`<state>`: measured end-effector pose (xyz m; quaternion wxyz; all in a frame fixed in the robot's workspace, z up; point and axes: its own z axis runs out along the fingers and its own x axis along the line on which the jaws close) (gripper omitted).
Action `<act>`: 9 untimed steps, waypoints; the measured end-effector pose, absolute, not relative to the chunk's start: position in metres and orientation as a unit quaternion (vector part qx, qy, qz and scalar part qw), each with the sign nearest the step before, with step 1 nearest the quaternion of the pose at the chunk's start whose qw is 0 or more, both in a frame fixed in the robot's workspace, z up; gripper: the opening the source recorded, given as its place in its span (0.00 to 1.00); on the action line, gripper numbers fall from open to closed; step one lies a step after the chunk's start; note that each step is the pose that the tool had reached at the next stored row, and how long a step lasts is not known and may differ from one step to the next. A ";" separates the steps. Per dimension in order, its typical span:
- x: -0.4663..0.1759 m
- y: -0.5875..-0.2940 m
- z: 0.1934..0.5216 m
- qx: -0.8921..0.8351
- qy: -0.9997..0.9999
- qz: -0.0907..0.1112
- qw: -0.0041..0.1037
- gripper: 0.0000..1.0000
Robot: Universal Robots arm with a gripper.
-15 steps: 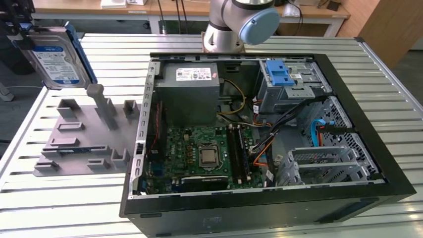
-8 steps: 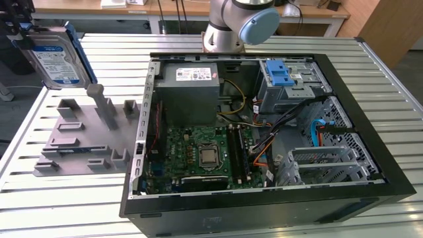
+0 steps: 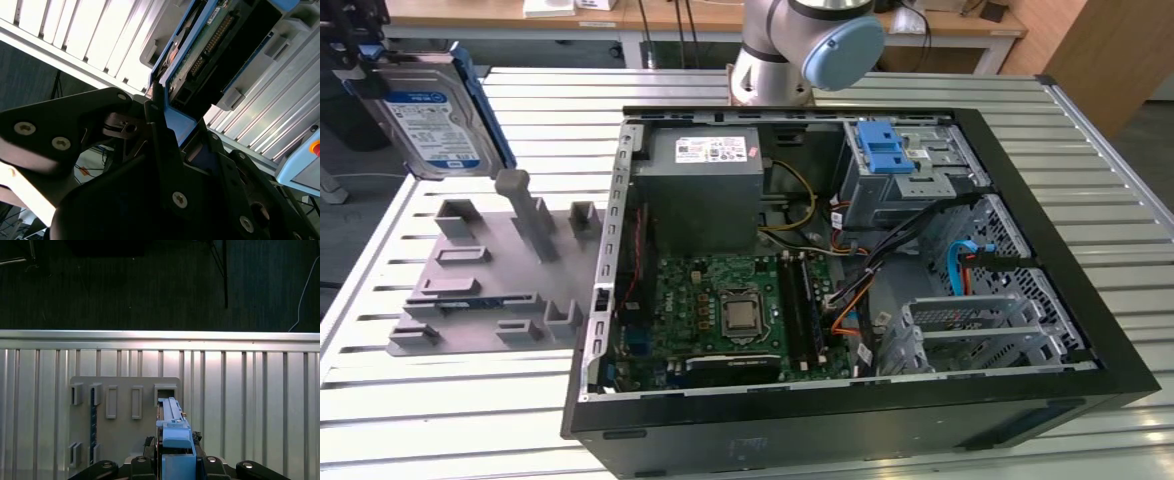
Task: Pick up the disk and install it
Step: 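Pick up the disk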
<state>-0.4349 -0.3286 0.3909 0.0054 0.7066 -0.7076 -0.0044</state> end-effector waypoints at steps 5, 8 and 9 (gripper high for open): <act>-0.435 -0.329 0.391 0.707 -0.708 -0.004 0.005 0.36; -0.435 -0.329 0.391 0.707 -0.708 -0.004 0.005 0.36; -0.435 -0.329 0.391 0.707 -0.708 -0.004 0.005 0.36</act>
